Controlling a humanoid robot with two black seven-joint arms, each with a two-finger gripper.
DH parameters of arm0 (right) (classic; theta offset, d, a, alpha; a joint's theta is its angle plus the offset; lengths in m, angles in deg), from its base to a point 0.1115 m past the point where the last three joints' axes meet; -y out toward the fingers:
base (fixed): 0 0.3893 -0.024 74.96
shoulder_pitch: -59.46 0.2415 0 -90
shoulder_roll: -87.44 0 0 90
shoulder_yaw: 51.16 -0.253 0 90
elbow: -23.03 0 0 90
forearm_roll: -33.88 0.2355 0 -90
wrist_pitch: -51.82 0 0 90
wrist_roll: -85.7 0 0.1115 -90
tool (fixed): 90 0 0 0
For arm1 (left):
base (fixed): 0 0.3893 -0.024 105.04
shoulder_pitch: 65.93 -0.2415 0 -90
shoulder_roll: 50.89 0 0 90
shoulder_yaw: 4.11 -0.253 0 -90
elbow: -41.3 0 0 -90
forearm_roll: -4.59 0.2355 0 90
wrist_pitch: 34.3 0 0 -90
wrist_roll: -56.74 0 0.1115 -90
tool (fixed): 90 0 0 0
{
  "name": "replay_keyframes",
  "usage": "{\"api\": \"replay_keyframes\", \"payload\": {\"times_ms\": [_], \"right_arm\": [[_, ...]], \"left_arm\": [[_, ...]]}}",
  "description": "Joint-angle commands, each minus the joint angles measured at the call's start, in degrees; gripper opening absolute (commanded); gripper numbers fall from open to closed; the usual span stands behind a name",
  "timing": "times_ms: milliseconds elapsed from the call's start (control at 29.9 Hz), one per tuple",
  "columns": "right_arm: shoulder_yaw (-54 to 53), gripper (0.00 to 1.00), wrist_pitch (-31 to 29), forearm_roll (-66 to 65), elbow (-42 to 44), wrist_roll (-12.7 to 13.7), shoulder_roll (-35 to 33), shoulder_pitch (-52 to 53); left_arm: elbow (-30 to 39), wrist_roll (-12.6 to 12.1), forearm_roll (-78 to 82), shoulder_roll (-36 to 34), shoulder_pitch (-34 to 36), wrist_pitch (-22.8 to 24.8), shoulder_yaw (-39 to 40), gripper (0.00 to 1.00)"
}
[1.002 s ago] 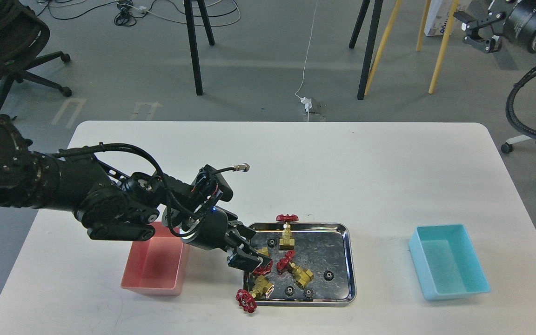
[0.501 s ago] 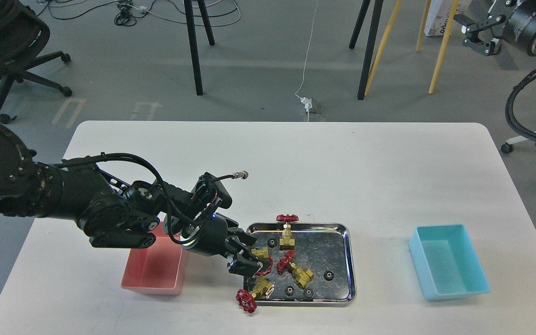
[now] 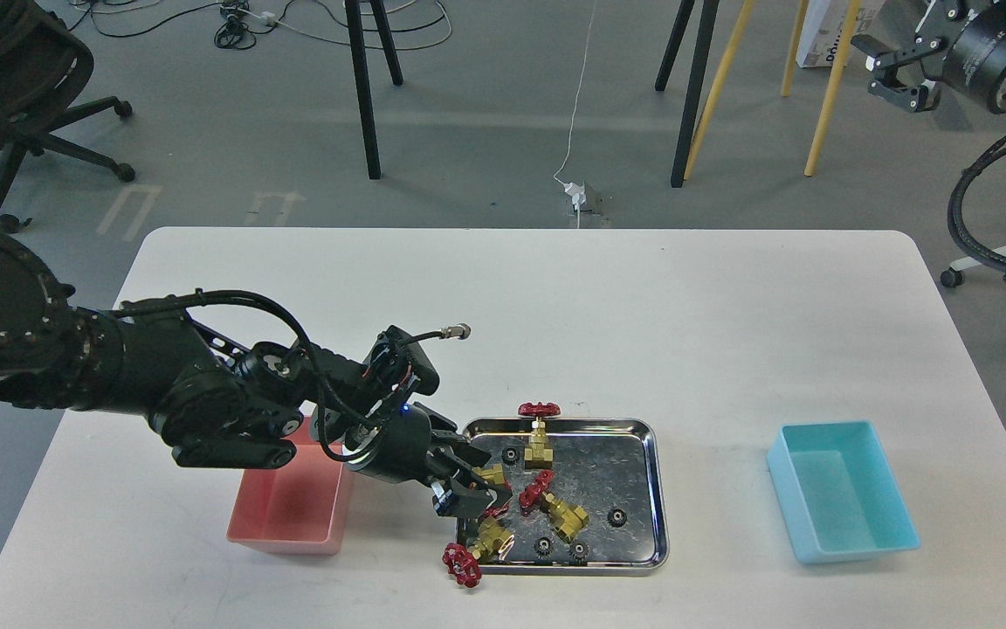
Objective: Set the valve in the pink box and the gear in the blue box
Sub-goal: 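Grasp a red-handled valve on the tray with the left gripper, then carry the valve over the pink box and lower it in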
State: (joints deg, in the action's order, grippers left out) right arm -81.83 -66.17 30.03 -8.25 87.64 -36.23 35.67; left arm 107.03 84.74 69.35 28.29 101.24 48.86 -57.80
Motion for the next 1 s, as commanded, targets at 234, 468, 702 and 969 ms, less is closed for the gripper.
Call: {"api": "replay_keyframes", "payload": {"times_ms": [234, 468, 702, 969], "right_arm": [[0.0, 1.0, 0.0, -0.02, 0.0, -0.18, 0.0, -0.47], [0.0, 1.0, 0.0, 0.07, 0.0, -0.18, 0.0, -0.55], [-1.05, 1.0, 0.0, -0.02, 0.0, -0.18, 0.0, -0.99], [-2.46, 1.0, 0.0, 0.07, 0.0, -0.18, 0.0, -0.99]], "left_arm": [[0.01, 0.0, 0.9, -0.08, -0.45, -0.01, -0.01, 0.34], [0.01, 0.0, 0.9, -0.08, -0.62, -0.18, 0.08, 0.21], [0.01, 0.0, 0.9, -1.13, -0.19, -2.38, -0.01, 0.13], [1.85, 0.0, 2.04, -8.15, 4.03, -2.38, 2.19, 0.11]]}}
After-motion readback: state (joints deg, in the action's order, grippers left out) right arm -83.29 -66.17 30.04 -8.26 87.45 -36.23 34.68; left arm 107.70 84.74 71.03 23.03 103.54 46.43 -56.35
